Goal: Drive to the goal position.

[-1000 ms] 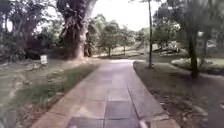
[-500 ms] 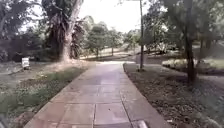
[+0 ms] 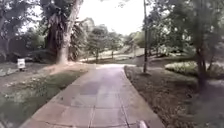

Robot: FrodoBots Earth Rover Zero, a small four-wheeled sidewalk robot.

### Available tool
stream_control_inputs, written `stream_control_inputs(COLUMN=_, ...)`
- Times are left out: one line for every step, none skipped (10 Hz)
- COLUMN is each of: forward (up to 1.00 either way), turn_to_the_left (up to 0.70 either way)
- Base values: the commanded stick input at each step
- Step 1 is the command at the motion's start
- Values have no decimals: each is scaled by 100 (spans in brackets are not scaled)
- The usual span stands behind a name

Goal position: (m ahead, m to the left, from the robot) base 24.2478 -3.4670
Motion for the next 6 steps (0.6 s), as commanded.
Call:
stream_control_inputs(forward=100, turn_to_the_left=0)
stream_control_inputs(forward=100, turn_to_the_left=0)
stream_control_inputs(forward=100, turn_to_the_left=0)
stream_control_inputs(forward=100, turn_to_the_left=0)
stream_control_inputs(forward=100, turn_to_the_left=0)
stream_control_inputs(forward=100, turn_to_the_left=0)
